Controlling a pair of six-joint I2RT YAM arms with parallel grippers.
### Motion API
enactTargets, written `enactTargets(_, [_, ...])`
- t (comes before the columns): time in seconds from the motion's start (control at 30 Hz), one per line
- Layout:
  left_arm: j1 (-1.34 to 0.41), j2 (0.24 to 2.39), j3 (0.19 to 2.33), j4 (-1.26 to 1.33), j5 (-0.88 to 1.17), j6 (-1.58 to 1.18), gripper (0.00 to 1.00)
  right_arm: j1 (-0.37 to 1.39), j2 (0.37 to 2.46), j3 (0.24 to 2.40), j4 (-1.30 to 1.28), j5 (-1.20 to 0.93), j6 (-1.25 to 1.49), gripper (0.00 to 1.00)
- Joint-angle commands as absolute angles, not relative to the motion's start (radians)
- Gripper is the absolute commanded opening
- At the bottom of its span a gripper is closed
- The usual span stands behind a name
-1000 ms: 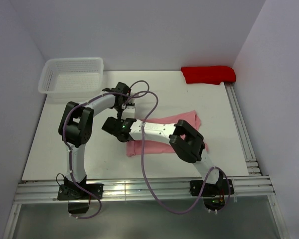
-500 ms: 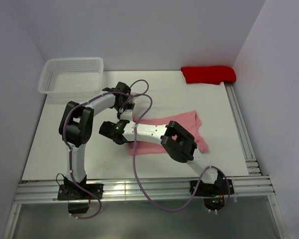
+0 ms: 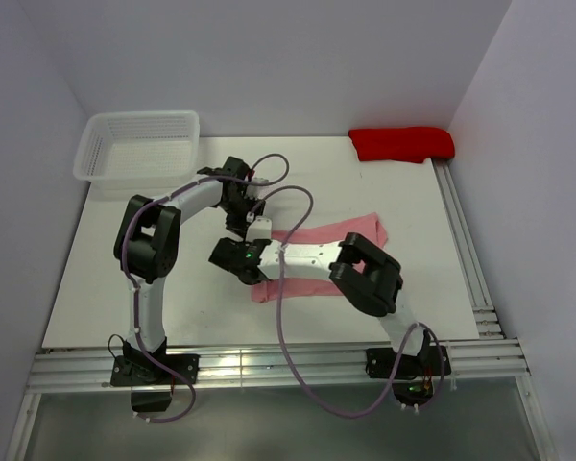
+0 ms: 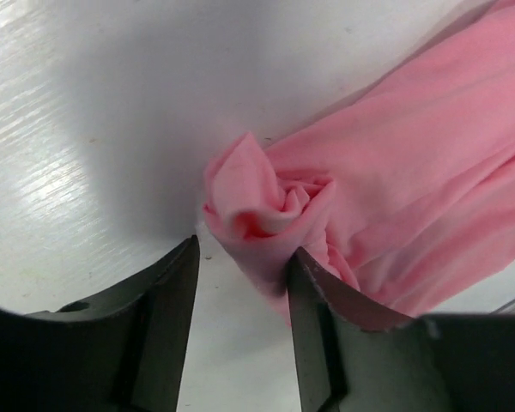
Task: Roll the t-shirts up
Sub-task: Roll the tshirt
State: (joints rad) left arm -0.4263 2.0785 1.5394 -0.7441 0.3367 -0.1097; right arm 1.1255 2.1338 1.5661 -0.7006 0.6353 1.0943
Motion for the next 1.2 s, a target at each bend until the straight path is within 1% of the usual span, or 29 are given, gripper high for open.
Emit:
enactTargets(0.0, [-0.417, 2.023, 1.606, -0.723, 0.4, -0.058, 0.53, 1.094, 1.976, 1.364, -0.394, 0.508, 1.083, 0.29])
enactTargets(0.03, [-0.407, 2.014, 1.606, -0.721, 0.413, -0.052, 0.55, 1.082, 1.947, 1.273, -0.337, 0.482, 1.08, 0.29])
enactTargets(0.1, [-0.393, 1.99, 1.606, -0.709, 0.463, -0.043, 0.59, 1.06, 1.872, 1.18, -0.167, 0.434, 1.084, 0.28])
enactTargets(0.13, [-0.378, 1.98, 1.602, -0.703, 0.483, -0.04, 0.66, 1.039, 1.83, 1.095, -0.109, 0.381, 1.091, 0.28])
enactTargets(0.17, [-0.37, 1.973, 1.597, -0.696, 0.506, -0.038, 0.68, 1.028, 1.813, 1.056, -0.054, 0.355, 1.092, 0.28])
enactTargets(0.2, [-0.359, 1.956, 1.585, -0.681, 0.544, -0.035, 0.69, 1.016, 1.798, 1.016, 0.057, 0.329, 1.101, 0.28])
enactTargets(0.27, [-0.334, 1.941, 1.557, -0.669, 0.598, -0.032, 0.73, 0.988, 1.764, 0.916, 0.158, 0.267, 1.132, 0.27])
enactTargets(0.37, [-0.308, 1.924, 1.514, -0.652, 0.681, -0.015, 0.73, 0.951, 1.746, 0.803, 0.409, 0.184, 1.178, 0.27])
enactTargets(0.53, [-0.304, 1.934, 1.442, -0.62, 0.752, -0.011, 0.73, 0.911, 1.759, 0.671, 0.664, 0.114, 1.25, 0.28])
enactTargets(0.73, [-0.305, 1.994, 1.365, -0.557, 0.824, -0.021, 0.73, 0.867, 1.853, 0.563, 1.014, 0.032, 1.385, 0.28])
enactTargets(0.8, [-0.308, 2.011, 1.339, -0.514, 0.825, -0.037, 0.73, 0.861, 1.899, 0.557, 1.08, 0.022, 1.419, 0.27])
enactTargets(1.0, [-0.331, 2.06, 1.315, -0.422, 0.799, -0.118, 0.71, 0.857, 1.945, 0.546, 1.138, 0.02, 1.463, 0.27])
enactTargets(1.1, [-0.344, 2.078, 1.321, -0.408, 0.784, -0.141, 0.67, 0.853, 1.941, 0.541, 1.12, 0.02, 1.465, 0.27])
enactTargets(1.17, [-0.35, 2.085, 1.339, -0.416, 0.772, -0.147, 0.57, 0.853, 1.934, 0.543, 1.098, 0.02, 1.46, 0.28])
